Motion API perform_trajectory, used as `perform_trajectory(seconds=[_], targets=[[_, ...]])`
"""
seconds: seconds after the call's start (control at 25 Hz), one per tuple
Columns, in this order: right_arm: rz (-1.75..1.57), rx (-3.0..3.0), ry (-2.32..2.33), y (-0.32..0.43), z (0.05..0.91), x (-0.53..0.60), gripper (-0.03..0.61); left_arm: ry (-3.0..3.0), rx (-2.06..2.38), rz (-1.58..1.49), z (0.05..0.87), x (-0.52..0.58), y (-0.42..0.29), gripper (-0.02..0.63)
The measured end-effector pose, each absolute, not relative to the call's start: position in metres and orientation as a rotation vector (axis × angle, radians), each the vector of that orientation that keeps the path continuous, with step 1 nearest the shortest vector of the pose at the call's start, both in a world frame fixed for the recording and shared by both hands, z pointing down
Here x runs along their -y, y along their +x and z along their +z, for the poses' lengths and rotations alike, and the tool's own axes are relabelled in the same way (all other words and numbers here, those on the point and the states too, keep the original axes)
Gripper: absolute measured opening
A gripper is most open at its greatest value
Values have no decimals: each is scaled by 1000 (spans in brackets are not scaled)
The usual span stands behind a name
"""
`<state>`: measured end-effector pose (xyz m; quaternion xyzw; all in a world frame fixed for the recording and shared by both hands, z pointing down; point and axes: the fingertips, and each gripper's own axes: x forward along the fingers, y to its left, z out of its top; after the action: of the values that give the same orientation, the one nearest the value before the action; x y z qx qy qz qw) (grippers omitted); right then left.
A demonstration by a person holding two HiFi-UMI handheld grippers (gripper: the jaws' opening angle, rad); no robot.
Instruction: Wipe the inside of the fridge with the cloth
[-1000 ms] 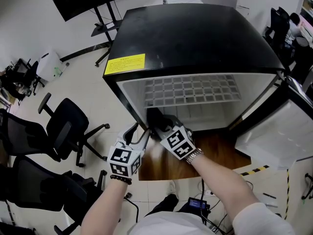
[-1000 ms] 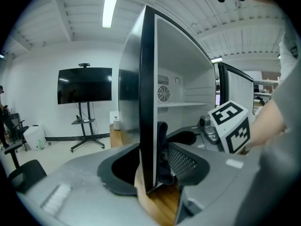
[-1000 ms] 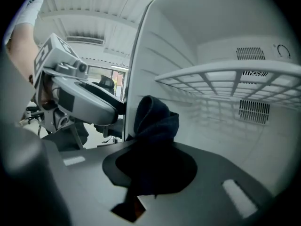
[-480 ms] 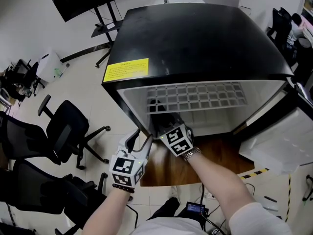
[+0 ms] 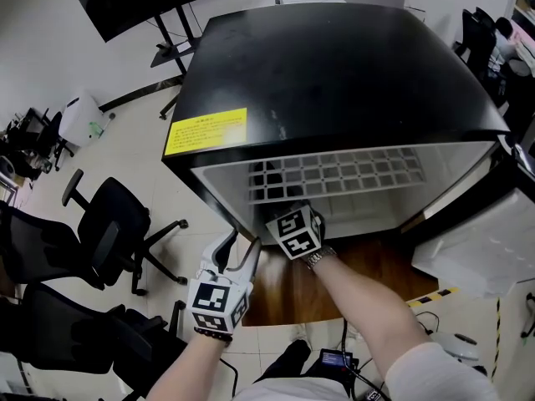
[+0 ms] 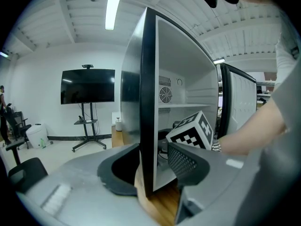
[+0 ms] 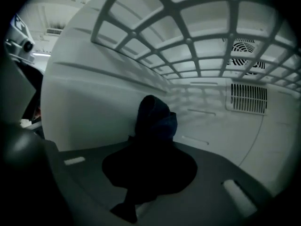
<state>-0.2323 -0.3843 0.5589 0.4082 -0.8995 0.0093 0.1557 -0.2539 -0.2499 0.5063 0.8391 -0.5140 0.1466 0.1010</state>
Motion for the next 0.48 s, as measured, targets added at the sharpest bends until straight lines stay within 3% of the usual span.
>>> perform_trajectory(seconds=[0.48], targets=[[53,2515,1264,-233,565,419,61,2479,1516,418,505,253,-255,176]])
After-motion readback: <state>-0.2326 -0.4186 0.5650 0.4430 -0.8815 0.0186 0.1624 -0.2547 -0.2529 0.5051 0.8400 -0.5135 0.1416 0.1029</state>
